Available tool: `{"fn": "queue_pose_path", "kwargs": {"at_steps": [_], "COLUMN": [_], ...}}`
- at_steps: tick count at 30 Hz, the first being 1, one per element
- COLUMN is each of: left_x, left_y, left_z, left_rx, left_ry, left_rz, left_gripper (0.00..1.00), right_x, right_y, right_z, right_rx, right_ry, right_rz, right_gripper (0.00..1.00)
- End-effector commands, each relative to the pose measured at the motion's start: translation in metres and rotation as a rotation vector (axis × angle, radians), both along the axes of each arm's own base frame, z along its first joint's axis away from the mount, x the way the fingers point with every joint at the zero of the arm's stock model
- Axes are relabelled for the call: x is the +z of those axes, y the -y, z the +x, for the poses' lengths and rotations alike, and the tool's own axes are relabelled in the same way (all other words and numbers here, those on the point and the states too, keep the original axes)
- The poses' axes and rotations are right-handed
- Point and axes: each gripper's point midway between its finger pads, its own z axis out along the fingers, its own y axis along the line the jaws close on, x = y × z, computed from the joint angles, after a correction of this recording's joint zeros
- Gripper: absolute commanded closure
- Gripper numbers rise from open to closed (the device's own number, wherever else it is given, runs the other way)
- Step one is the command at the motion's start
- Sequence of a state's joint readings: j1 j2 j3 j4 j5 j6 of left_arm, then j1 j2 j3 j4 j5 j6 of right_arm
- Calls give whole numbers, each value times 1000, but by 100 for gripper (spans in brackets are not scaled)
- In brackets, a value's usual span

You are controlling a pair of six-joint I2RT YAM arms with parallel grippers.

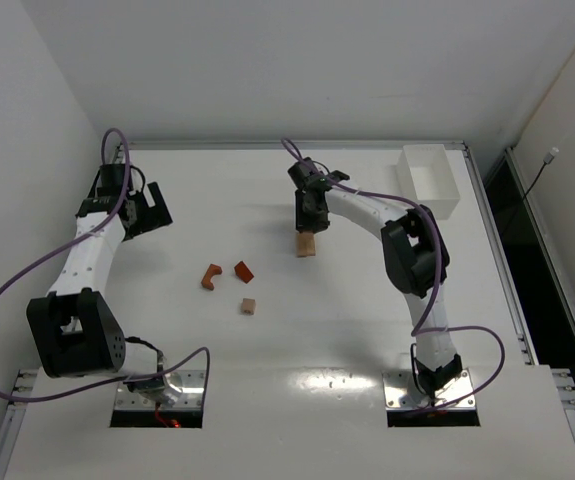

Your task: Build the wood block tower

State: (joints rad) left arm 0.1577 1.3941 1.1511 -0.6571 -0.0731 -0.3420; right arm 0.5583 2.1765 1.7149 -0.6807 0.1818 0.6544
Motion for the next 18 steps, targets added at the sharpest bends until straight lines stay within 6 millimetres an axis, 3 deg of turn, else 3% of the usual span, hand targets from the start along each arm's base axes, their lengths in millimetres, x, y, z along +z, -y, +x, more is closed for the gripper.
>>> {"fn": "queue_pose_path", "kwargs": {"at_steps": [1,7,17,18], "left_x": [13,13,7,7], "left_y": [0,-3,-2,-2], "left_z": [11,10,11,11], "left_rx": [-1,8,3,3], "left_ry": [43,43,26,26], "left_rz": [-6,-6,-16,-16], "left_gripper": [11,11,11,11], "right_x": [-3,-7,-10,-10], "right_y": [-3,-5,-6,-6], "right_z": [6,7,10,10], "right_rx": [-1,11,11,11], "right_ry": [13,10,9,9], "right_rz": [15,18,17,17], "right_gripper": [94,94,74,68]}}
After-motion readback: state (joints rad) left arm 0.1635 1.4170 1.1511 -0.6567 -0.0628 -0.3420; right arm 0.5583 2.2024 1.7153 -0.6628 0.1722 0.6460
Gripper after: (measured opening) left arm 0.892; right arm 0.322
